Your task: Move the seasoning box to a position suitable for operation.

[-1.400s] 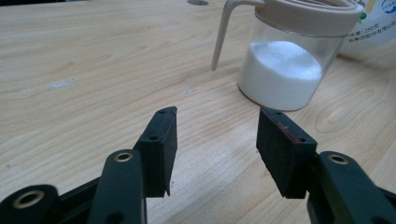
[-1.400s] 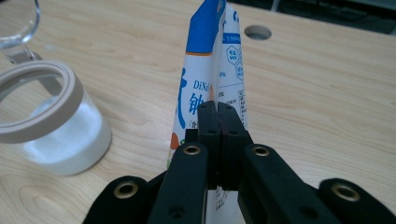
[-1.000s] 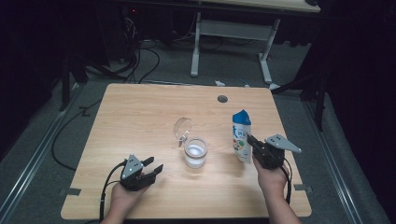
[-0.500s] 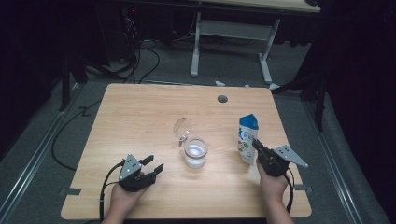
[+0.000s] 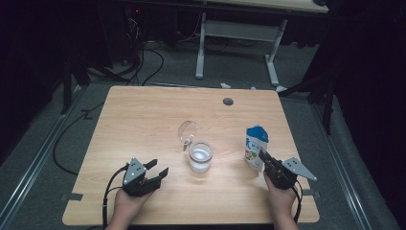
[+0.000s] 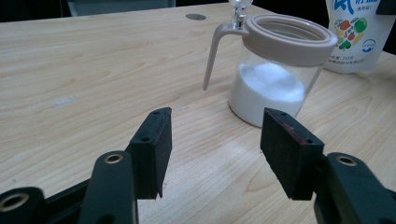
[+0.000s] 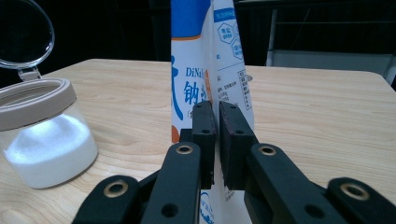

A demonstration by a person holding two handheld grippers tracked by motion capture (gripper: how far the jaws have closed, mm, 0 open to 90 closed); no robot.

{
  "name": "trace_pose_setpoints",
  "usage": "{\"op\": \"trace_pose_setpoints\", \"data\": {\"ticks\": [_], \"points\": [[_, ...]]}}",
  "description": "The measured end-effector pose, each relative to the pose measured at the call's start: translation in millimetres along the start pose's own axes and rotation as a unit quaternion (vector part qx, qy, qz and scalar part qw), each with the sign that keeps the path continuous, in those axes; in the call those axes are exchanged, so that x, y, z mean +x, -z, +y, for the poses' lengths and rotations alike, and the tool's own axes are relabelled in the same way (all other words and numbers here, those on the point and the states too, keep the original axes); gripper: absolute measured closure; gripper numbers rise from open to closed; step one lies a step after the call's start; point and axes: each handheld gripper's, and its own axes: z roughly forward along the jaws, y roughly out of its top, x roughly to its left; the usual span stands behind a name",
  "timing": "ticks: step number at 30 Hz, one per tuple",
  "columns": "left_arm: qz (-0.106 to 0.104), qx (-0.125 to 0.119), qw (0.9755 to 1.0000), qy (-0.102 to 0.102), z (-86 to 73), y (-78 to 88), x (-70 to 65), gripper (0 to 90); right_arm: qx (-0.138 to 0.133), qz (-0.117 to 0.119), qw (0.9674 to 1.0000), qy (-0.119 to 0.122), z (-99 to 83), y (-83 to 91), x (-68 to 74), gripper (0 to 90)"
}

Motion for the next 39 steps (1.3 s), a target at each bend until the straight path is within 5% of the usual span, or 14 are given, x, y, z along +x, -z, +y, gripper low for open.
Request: {"op": "trace_pose_setpoints", "data": {"ticks": [22,32,39], "points": [[0.002,-0.012,0.9999,0.001,0.1,0.3,-4.0,42.4,0.017,-0.002,0.9997,0.018,-9.7,9.5,7.7,83.0],[-0.001,-0.009,1.0,0.0,1.6,-3.3,-5.2,42.6,0.023,-0.008,0.9996,0.014,-10.0,6.3,9.1,67.1],[-0.005,0.003,1.0,0.004,-1.1,-8.3,-7.7,44.8,0.061,-0.033,0.9972,0.028,-16.6,14.0,16.6,46.0]]}}
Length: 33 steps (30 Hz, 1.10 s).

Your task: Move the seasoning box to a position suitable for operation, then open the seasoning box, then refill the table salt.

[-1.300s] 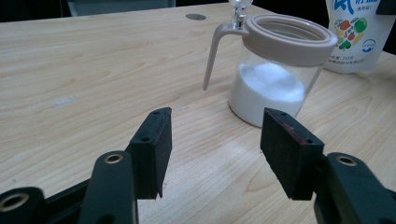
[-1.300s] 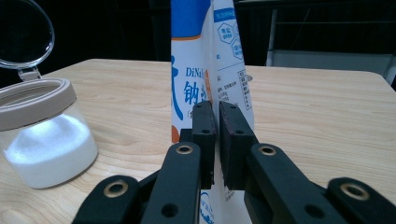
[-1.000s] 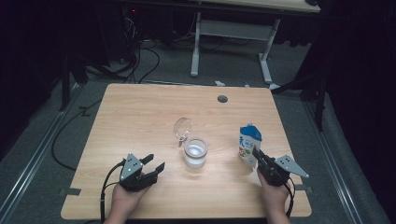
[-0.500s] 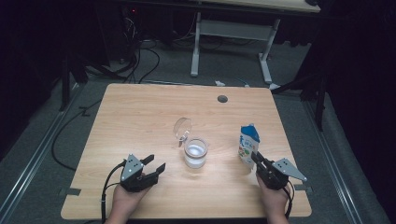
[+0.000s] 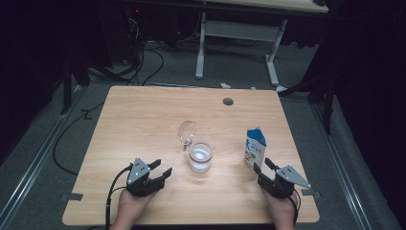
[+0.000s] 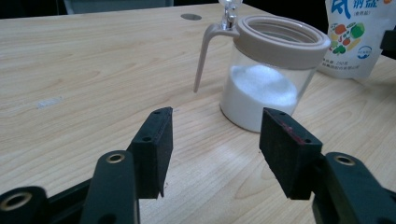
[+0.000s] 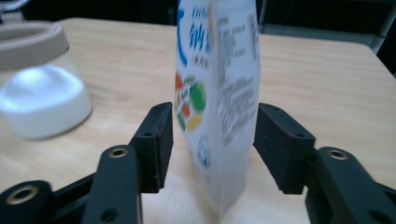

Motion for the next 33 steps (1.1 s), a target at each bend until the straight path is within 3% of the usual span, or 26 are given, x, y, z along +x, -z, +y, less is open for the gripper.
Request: {"op": "trace_pose_setpoints", "data": {"ticks": [5,11,15,22,33], "points": [[-0.005,0.009,0.9999,0.001,-1.8,-2.3,-1.5,46.8,0.02,0.001,0.9998,0.003,-10.3,14.4,5.5,46.3],[-0.011,0.018,0.9997,0.01,2.3,-4.2,-0.5,48.4,0.023,0.017,0.9995,0.012,-9.6,26.2,15.7,56.0],[-0.02,0.016,0.9996,0.015,4.3,-5.2,0.6,49.2,0.028,0.035,0.9988,0.02,-5.3,19.4,23.8,58.8],[0.006,0.016,0.9995,0.028,6.3,-3.7,5.5,47.8,0.04,0.067,0.9967,0.025,2.4,-0.2,35.8,61.6],[0.018,0.022,0.9994,0.019,21.1,-7.4,8.5,50.4,0.06,0.082,0.9936,0.049,14.7,-29.6,55.2,65.8]]}}
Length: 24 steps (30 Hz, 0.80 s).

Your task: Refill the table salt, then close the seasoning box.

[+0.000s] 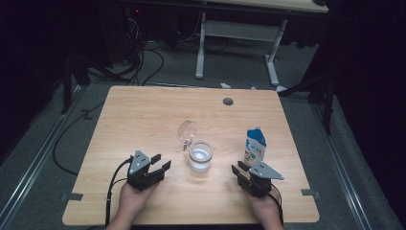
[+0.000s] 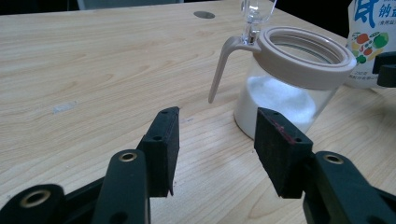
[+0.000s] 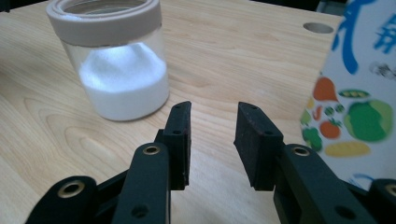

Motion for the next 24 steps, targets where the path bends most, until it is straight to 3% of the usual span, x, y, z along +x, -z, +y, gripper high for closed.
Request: {"op": "trace_pose_setpoints", "data": {"ticks": [7,15,24], "points": [[0.005,-0.001,0.9999,0.011,6.4,-5.1,4.2,51.0,-0.005,0.002,1.0,0.008,11.2,-9.7,4.2,67.0],[0.013,-0.013,0.9996,0.022,15.9,-11.6,11.4,62.8,-0.012,0.001,0.9999,0.007,24.3,-22.9,9.5,70.4],[0.022,-0.024,0.9989,0.033,28.4,-19.8,18.8,77.3,-0.003,0.01,0.9999,-0.001,20.0,-29.0,11.4,78.6]]}}
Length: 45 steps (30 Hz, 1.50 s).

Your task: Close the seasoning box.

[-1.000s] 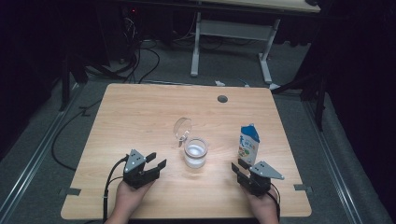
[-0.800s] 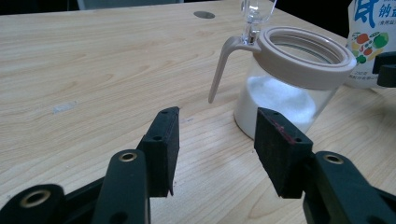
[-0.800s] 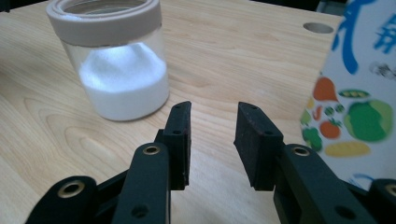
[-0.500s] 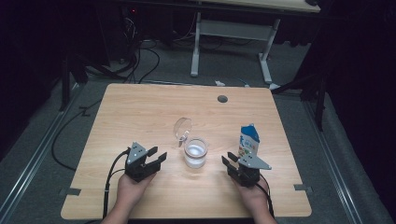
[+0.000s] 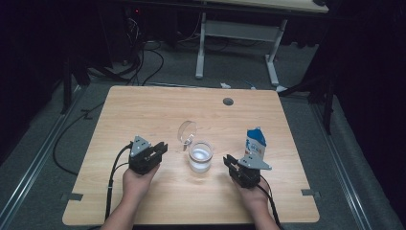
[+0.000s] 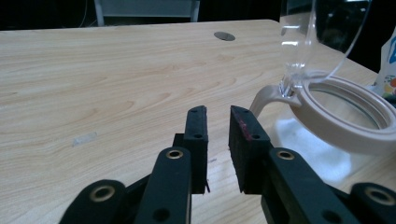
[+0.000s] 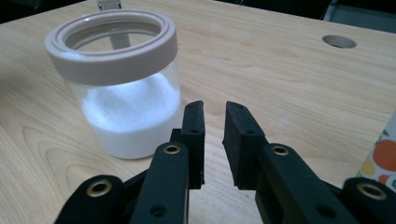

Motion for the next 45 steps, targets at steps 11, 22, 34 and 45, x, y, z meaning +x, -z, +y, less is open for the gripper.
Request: {"op": "trace_pose_setpoints", "data": {"ticks": [11,22,34,45], "points": [[-0.001,-0.013,0.9999,0.002,20.0,-10.6,-5.9,89.8,0.013,0.025,0.9993,0.024,-5.3,-1.8,12.7,90.0],[-0.016,-0.024,0.9996,0.002,38.6,-20.2,-15.6,89.9,0.019,0.041,0.9984,0.033,-5.9,-5.6,26.5,89.9],[-0.032,-0.023,0.9992,-0.005,36.5,-25.5,-30.1,89.9,0.023,0.053,0.9973,0.046,-5.2,-15.4,37.5,89.9],[-0.048,-0.02,0.9986,-0.011,25.8,-24.6,-43.2,89.9,0.025,0.056,0.9968,0.052,-5.8,-17.2,43.2,89.8]]}}
